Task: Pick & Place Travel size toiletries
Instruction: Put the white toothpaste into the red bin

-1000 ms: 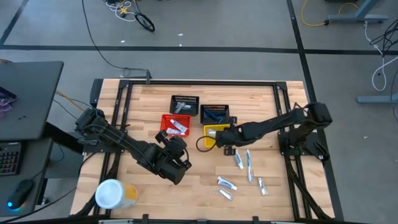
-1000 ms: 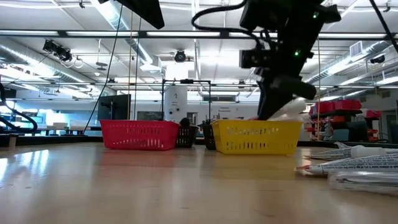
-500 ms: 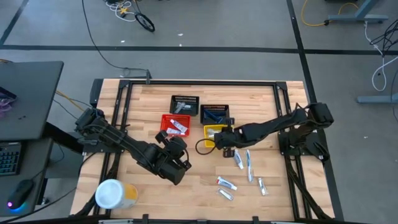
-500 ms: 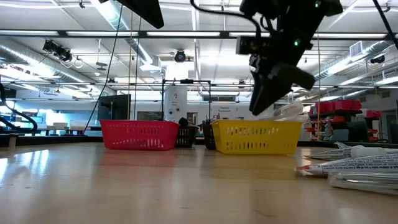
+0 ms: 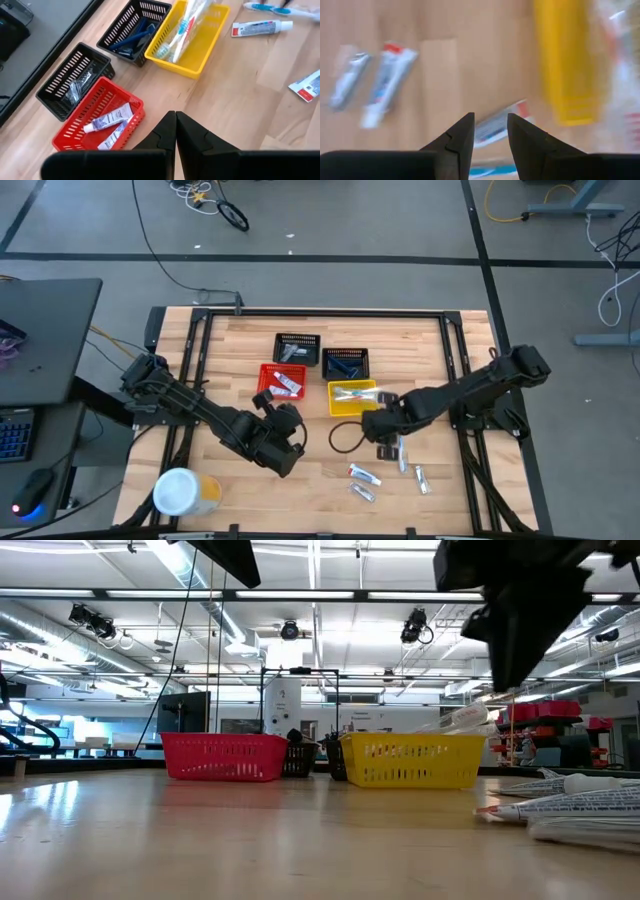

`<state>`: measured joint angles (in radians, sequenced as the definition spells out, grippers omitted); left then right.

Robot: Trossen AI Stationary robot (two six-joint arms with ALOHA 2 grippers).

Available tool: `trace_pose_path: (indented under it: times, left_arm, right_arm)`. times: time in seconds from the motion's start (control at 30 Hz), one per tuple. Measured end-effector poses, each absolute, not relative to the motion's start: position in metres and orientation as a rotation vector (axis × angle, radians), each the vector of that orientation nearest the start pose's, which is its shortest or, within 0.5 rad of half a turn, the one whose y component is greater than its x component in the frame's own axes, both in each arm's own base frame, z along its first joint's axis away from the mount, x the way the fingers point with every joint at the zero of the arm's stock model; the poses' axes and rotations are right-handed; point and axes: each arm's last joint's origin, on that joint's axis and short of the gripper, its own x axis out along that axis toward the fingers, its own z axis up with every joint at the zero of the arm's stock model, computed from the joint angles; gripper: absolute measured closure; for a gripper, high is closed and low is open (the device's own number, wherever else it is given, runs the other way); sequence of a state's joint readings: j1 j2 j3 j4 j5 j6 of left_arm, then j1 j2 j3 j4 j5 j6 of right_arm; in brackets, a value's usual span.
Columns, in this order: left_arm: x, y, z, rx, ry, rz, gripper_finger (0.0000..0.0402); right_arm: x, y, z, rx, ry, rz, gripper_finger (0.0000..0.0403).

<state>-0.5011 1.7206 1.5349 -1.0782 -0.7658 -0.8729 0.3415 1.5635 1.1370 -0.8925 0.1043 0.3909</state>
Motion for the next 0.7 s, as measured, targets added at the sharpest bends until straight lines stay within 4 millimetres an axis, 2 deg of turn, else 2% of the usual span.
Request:
trace_pose_path:
  times: [0.17, 0.5, 0.6, 0.7]
  left_arm:
    - [0.307, -0.145, 0.294, 0.051, 0.838, 0.574, 0.0386]
    - [0.311, -0.138, 0.293, 0.192, 0.931, 0.459, 0.0385]
    - [0.314, -0.134, 0.29, 0.227, 0.952, 0.43, 0.0375]
    - [0.316, -0.129, 0.28, 0.259, 1.017, 0.357, 0.0352]
  right_arm:
    - [0.272, 0.108, 0.225, 0.159, 1.291, -0.052, 0.0277]
    - [0.269, 0.126, 0.227, 0.273, 1.236, -0.098, 0.0277]
    - [0.27, 0.132, 0.228, 0.277, 1.203, -0.067, 0.0277]
    - [0.27, 0.138, 0.229, 0.279, 1.181, -0.042, 0.0277]
